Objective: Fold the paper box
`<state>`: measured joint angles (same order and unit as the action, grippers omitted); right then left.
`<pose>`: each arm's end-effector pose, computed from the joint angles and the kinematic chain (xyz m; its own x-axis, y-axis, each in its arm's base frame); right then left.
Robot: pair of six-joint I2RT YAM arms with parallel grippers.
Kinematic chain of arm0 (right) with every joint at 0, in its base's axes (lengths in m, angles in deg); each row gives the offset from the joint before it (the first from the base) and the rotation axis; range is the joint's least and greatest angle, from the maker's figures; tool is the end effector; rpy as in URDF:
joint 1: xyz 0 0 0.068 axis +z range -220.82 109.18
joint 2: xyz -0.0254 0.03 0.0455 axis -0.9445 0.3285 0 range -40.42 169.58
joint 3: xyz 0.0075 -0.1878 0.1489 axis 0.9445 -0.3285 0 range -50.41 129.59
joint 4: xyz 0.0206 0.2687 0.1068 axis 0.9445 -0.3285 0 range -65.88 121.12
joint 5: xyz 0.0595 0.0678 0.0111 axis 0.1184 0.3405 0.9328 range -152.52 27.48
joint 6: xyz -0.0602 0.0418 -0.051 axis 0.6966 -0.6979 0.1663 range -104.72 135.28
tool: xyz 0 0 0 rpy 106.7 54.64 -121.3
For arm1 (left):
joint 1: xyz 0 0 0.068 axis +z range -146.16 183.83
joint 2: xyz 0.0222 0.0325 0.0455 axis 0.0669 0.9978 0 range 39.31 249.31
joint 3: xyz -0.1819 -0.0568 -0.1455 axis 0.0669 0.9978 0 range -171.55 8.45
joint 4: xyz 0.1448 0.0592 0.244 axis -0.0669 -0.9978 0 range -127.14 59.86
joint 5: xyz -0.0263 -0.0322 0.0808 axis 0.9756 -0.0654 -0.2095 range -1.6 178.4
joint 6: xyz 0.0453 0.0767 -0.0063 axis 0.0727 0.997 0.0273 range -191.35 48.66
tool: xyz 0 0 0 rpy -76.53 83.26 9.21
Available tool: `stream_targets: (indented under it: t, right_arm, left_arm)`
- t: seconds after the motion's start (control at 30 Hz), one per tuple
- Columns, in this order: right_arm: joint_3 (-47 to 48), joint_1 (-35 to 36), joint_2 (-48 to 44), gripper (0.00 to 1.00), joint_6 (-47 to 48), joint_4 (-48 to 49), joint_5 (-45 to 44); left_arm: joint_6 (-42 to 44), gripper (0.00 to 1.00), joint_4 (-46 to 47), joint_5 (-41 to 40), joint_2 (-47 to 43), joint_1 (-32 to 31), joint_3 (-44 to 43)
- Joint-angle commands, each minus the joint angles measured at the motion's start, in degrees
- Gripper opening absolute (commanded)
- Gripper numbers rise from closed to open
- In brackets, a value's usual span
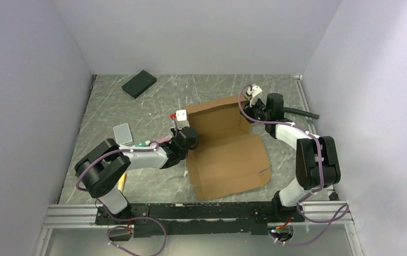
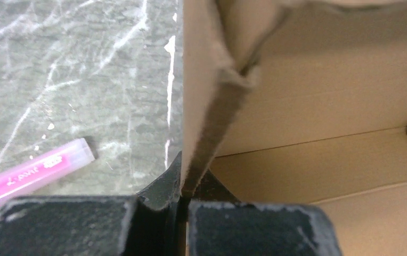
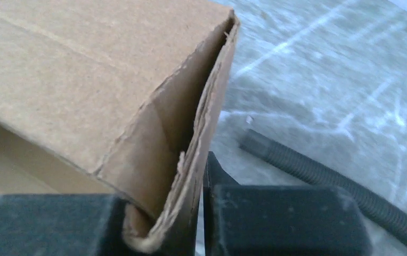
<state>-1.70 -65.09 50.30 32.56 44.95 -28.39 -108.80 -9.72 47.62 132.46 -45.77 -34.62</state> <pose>0.3843 0.0834 0.1376 -0.2779 -0.2751 -0.9204 -0.6885 0.7252 -0.0088 0.2805 -0.2495 0.1039 -0.3815 -0.2622 -0.8864 -0.0292 0.9619 -0.2719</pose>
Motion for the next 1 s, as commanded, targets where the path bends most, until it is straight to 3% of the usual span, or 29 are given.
stream_targets:
  t: [0.0,0.13,0.3,0.43,0.57,0.73,0.97]
  right_arm:
    - [-0.6,0.8,-3.1,0.00,-3.1,5.7,-13.9]
    - [1.0,3.2,-2.4,0.00,-2.2,3.9,-28.3]
    - [2.2,6.3,-1.0,0.00,-0.1,1.1,-31.0]
    - [2.1,7.3,-1.0,0.27,0.7,-1.3,-24.5]
    - [2.2,6.7,-2.8,0.47,0.1,-3.3,-18.0]
    - [1.7,4.3,-6.1,0.62,-0.9,-3.9,-12.5]
    - [0.8,0.7,-11.6,0.75,-2.6,-4.2,-5.8]
  left_arm:
    - [-5.4,0.00,-2.4,2.1,-2.1,-1.6,-2.8]
    - [-9.9,0.00,-7.2,2.3,-1.8,-2.4,-5.6]
    - [-15.3,0.00,-15.1,3.8,-0.6,-2.6,-10.7]
    - [-17.3,0.00,-20.2,3.4,0.7,-2.7,-13.8]
    - [-18.9,0.00,-24.0,0.6,1.1,-2.6,-14.1]
    - [-19.3,0.00,-25.7,-2.2,0.9,-2.5,-13.5]
    - [-19.1,0.00,-25.9,-2.4,1.1,-2.3,-13.8]
